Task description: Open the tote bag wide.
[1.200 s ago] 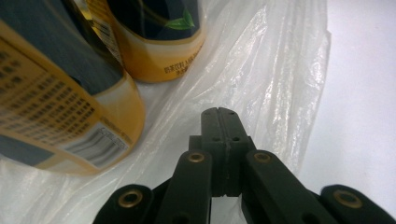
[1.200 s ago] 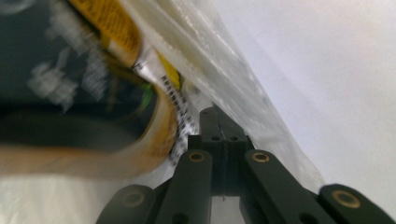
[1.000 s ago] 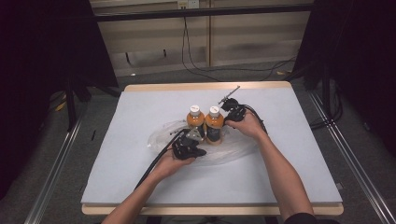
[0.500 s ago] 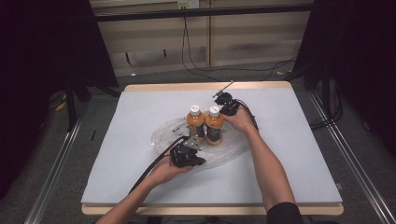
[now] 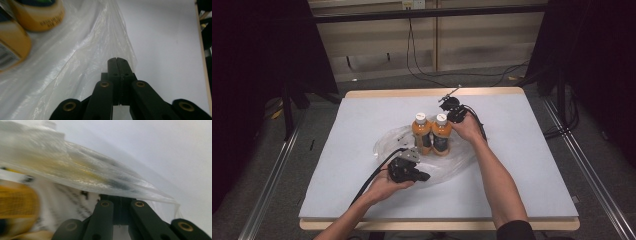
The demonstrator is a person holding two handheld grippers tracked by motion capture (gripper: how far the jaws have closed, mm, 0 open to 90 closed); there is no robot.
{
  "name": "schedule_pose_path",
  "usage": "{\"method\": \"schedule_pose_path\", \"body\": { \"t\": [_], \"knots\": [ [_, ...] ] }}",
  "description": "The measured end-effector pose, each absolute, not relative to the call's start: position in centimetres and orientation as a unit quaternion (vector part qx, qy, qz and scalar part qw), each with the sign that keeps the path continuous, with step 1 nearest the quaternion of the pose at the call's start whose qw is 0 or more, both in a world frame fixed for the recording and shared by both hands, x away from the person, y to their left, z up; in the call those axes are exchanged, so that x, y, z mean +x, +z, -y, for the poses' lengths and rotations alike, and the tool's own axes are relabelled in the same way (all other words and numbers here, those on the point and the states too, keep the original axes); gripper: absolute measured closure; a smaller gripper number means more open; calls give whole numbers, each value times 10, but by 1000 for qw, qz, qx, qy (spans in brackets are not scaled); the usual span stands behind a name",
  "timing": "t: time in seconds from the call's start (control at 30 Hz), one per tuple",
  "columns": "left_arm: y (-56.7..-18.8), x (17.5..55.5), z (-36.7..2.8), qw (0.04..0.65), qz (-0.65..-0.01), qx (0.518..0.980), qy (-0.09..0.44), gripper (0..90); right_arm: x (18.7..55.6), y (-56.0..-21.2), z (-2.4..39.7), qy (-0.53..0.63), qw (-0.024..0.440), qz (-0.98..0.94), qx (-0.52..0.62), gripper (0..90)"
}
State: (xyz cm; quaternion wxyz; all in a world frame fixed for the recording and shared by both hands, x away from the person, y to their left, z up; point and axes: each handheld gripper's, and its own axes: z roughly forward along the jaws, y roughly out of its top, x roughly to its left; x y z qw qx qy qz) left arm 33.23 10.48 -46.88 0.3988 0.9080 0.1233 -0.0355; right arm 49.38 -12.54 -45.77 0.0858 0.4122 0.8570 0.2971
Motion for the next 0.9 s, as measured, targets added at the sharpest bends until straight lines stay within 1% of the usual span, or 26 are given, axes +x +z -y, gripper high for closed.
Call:
{"method": "schedule_pose_path", "body": {
  "t": [0.03, 0.07, 0.1, 0.13, 0.23, 0.27, 0.3, 0.33, 0.37, 0.4, 0.43, 0.5, 0.53, 0.57, 0.6, 0.63, 0.67, 0.7, 0.73, 0.77, 0.8, 0.87, 0.9],
  "knots": [
    [-463, 332, -108, 402, -118, 907, -31, 852, 491, -454, 127, 310, 82, -854, 410, 900],
    [-459, 331, -110, 422, -123, 898, -29, 834, 487, -449, 129, 331, 80, -849, 404, 900],
    [-451, 328, -113, 445, -122, 887, -15, 793, 482, -443, 132, 348, 86, -844, 399, 900],
    [-446, 327, -116, 453, -124, 883, -7, 774, 476, -434, 138, 371, 82, -838, 393, 900],
    [-437, 323, -126, 474, -134, 870, 12, 769, 465, -423, 147, 372, 105, -836, 389, 900],
    [-434, 322, -131, 482, -140, 865, 26, 726, 460, -419, 153, 384, 105, -834, 383, 900],
    [-430, 321, -139, 494, -146, 856, 39, 698, 455, -415, 159, 391, 114, -829, 384, 900],
    [-427, 320, -146, 503, -153, 849, 50, 674, 446, -411, 166, 403, 124, -820, 386, 854],
    [-425, 319, -152, 511, -162, 842, 61, 613, 439, -409, 172, 413, 130, -813, 389, 806],
    [-422, 318, -160, 518, -172, 835, 68, 561, 433, -407, 176, 417, 138, -809, 391, 799],
    [-419, 316, -170, 527, -183, 827, 74, 551, 423, -404, 183, 427, 150, -804, 386, 797],
    [-416, 313, -185, 536, -201, 814, 97, 490, 403, -400, 195, 454, 157, -789, 382, 720],
    [-415, 313, -194, 538, -214, 809, 103, 442, 391, -399, 200, 464, 170, -780, 384, 700],
    [-415, 311, -204, 538, -228, 804, 111, 397, 380, -397, 207, 478, 171, -774, 378, 690],
    [-416, 310, -210, 537, -235, 802, 113, 350, 366, -395, 214, 496, 172, -761, 381, 641],
    [-417, 308, -216, 537, -243, 799, 120, 330, 358, -395, 218, 501, 176, -755, 385, 577],
    [-419, 305, -224, 536, -253, 794, 131, 297, 348, -395, 223, 504, 180, -751, 387, 503],
    [-420, 303, -229, 537, -259, 792, 130, 255, 334, -395, 228, 509, 188, -744, 389, 424],
    [-420, 302, -232, 536, -263, 791, 133, 239, 325, -396, 231, 507, 194, -743, 390, 345],
    [-421, 298, -237, 536, -274, 786, 143, 215, 318, -397, 233, 504, 196, -743, 394, 288],
    [-422, 297, -240, 531, -273, 788, 148, 168, 303, -400, 238, 510, 200, -734, 400, 239],
    [-425, 293, -246, 525, -280, 789, 152, 134, 287, -405, 242, 512, 205, -728, 408, 185],
    [-428, 291, -250, 518, -286, 791, 156, 116, 280, -407, 244, 511, 210, -726, 409, 176]
  ]
}}
